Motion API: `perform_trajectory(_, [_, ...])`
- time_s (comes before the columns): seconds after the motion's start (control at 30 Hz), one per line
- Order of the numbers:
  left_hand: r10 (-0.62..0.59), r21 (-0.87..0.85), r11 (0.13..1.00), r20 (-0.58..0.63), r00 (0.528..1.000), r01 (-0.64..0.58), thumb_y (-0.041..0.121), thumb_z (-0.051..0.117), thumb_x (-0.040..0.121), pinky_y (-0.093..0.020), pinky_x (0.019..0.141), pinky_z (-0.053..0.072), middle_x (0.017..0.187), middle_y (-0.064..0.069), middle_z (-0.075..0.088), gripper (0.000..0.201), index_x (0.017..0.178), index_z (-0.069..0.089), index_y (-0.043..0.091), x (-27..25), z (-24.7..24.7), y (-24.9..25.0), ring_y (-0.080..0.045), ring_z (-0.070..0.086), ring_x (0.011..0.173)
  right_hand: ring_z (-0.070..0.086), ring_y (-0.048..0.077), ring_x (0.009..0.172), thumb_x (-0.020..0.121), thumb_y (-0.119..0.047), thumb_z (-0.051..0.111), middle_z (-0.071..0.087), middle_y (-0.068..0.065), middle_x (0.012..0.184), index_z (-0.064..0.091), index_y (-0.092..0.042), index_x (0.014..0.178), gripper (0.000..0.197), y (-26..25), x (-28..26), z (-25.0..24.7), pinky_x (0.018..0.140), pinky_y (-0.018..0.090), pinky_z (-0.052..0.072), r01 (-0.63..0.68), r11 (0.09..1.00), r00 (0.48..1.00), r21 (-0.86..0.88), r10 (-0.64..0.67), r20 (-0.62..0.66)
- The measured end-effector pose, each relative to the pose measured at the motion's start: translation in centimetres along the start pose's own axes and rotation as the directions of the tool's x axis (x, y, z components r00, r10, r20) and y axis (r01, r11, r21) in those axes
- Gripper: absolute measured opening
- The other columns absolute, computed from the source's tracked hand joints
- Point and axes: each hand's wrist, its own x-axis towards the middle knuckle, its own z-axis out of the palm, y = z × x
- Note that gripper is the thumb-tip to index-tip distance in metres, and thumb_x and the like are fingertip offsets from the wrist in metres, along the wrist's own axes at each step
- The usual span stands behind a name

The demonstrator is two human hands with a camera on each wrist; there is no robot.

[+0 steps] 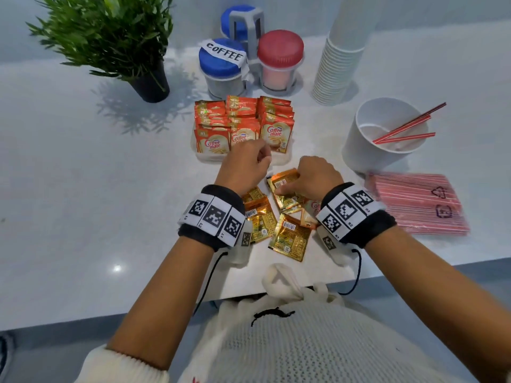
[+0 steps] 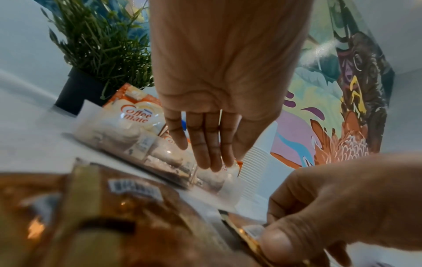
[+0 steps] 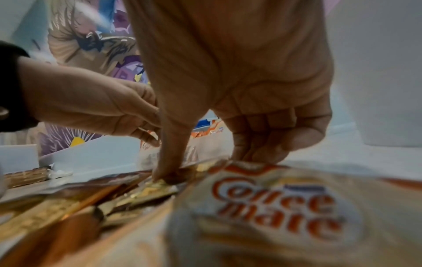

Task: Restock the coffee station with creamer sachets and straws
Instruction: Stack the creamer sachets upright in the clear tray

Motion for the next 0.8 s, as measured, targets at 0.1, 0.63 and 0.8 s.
perform_trajectory(0.1, [-0.060,-0.071,0.996,0.023,0.998,0.062,0.009,0.052,0.090,-0.039,0.084,0.051,0.093,-0.013,0.067,0.016,0.095,0.065,0.001,-0.7,0.1,-0.2,-0.025,0.060,0.089,0.052,0.022,0.081,0.073,-0.041,0.074,0.054,0.006,0.088,0.049,-0.012,0.086,0.040,0.0,-0.2,-0.2,0.052,0.025,0.031,0.011,0.998,1.000,0.067,-0.011,-0.006])
perform_trajectory(0.63, [-0.257,-0.627,0.619,0.408,0.876,0.473,0.050,0.023,0.098,-0.015,0.040,0.042,0.046,-0.001,0.061,0.060,0.072,0.055,0.008,-1.7,-1.8,1.6,-0.012,0.058,0.038,0.054,0.008,0.094,0.077,0.009,0.058,0.064,0.000,0.100,0.074,-0.010,0.096,0.032,0.4,-1.9,-3.3,0.073,-0.003,0.033,0.520,0.795,0.822,0.311,-0.368,-0.435])
perform_trajectory(0.8, [-0.196,-0.684,0.629,0.321,0.927,0.370,0.015,0.049,0.096,-0.012,0.044,0.045,0.055,0.001,0.063,0.023,0.074,0.054,0.011,-2.0,-1.9,1.5,-0.005,0.059,0.043,0.052,0.011,0.092,0.080,0.004,0.060,0.060,0.011,0.115,0.068,-0.011,0.110,0.034,0.4,-1.9,-2.2,0.067,0.000,0.037,0.518,0.812,0.797,0.267,-0.346,-0.496])
